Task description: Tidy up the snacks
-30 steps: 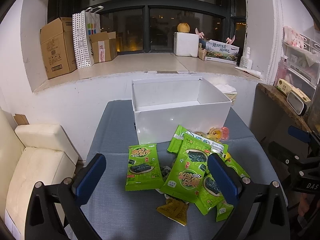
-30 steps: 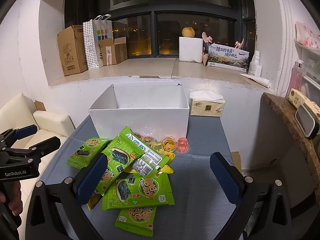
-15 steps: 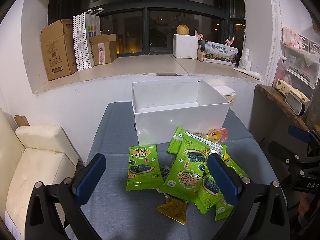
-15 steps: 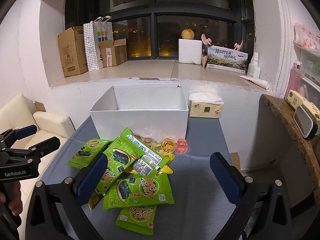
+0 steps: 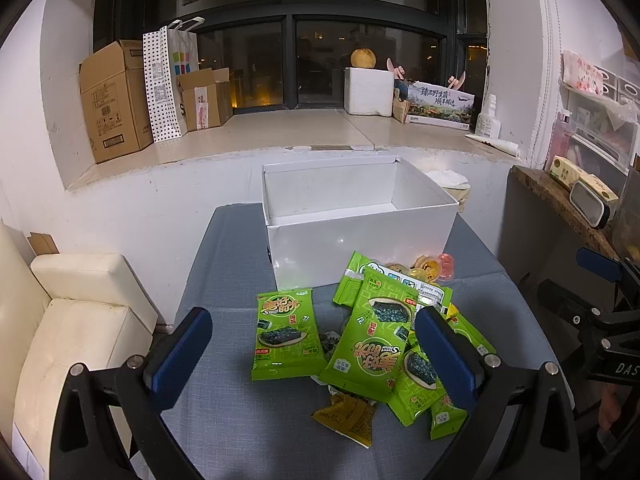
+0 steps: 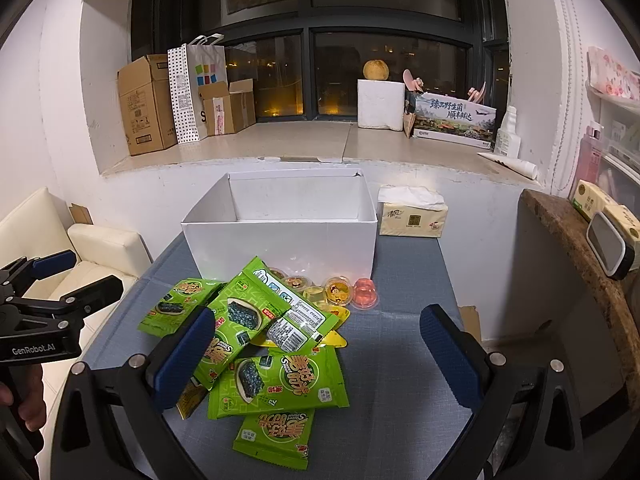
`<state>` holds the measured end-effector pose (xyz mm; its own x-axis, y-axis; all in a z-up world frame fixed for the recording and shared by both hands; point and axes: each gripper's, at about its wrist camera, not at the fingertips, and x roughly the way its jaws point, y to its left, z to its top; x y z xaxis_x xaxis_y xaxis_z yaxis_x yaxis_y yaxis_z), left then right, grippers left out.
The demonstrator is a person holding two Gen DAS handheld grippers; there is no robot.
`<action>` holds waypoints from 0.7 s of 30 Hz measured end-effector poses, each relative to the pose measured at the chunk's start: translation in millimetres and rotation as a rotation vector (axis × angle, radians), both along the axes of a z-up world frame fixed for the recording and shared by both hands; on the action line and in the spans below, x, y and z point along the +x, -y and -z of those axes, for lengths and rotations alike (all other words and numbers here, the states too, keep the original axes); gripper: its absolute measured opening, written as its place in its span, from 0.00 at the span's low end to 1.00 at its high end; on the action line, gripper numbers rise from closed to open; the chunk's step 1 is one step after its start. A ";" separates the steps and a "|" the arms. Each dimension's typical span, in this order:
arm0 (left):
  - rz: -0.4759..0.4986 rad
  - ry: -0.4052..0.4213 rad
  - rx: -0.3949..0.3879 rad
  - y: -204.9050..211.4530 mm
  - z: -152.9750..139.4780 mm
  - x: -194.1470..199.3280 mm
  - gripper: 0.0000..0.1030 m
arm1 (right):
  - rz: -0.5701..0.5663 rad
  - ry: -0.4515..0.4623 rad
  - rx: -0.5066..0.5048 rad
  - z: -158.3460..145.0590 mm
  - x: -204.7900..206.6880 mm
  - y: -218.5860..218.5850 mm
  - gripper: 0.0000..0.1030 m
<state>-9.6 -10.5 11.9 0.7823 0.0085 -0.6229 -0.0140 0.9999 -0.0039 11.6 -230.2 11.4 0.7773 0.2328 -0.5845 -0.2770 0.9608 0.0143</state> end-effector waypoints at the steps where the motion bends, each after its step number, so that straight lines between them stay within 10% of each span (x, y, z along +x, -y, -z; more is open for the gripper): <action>1: -0.001 0.000 0.002 0.3 0.2 -0.2 1.00 | 0.001 -0.001 0.000 0.2 0.0 -0.1 1.00; 21: 0.010 -0.008 0.008 1.6 0.1 0.9 1.00 | 0.001 -0.001 0.003 0.4 0.6 2.5 1.00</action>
